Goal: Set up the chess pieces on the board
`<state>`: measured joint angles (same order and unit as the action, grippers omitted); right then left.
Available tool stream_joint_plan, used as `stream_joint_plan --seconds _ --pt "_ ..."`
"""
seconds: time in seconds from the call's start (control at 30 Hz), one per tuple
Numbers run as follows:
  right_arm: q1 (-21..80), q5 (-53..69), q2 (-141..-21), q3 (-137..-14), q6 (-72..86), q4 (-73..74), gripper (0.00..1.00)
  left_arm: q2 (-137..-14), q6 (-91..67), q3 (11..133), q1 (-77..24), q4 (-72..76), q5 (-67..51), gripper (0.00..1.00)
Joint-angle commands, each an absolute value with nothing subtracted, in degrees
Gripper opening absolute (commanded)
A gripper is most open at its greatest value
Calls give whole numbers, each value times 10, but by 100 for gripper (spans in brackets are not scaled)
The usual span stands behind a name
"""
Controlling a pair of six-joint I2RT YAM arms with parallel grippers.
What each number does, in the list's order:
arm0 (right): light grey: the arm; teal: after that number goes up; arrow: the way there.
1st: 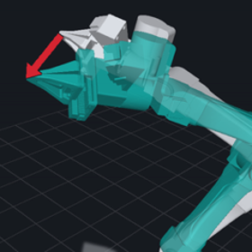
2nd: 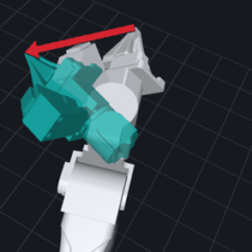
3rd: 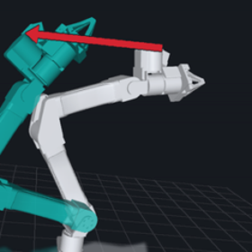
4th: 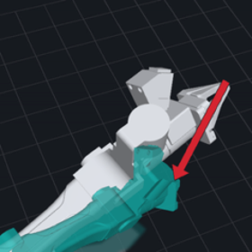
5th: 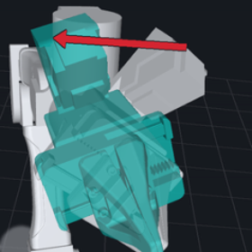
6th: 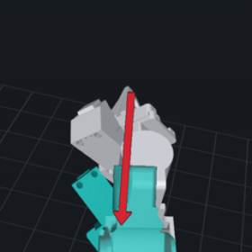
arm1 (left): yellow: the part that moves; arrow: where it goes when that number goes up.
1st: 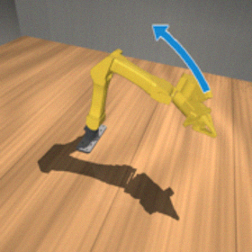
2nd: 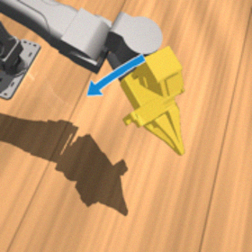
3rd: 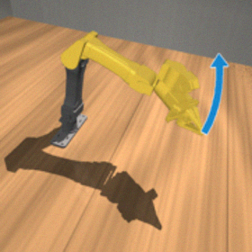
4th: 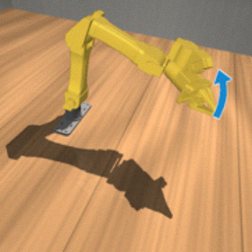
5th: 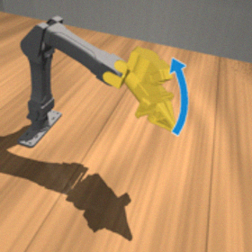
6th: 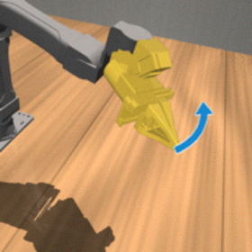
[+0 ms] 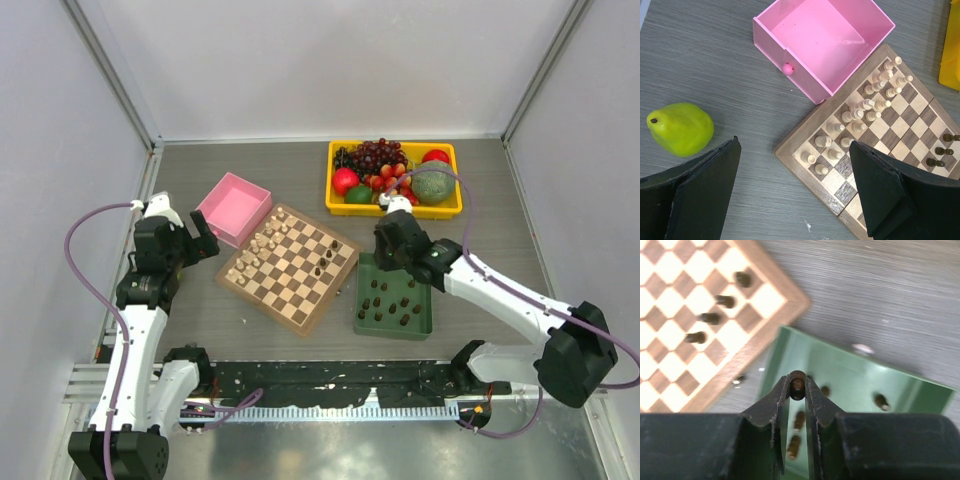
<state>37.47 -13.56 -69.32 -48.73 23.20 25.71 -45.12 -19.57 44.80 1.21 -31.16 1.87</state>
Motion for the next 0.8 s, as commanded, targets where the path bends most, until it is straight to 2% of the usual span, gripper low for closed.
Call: stream_joint_plan --seconds 0.0,0.3,0.4,0.77 --pt "452 -137 -737 -556 265 240 21 -449 -201 469 15 -303 11 99" --pt "585 -150 -920 -706 269 239 20 -446 -202 468 14 -303 10 99" --pt "592 -153 -966 -736 270 253 20 -446 -203 468 14 -302 8 99" --pt "594 -134 -1015 -744 259 239 20 -451 -203 470 14 -301 4 99"
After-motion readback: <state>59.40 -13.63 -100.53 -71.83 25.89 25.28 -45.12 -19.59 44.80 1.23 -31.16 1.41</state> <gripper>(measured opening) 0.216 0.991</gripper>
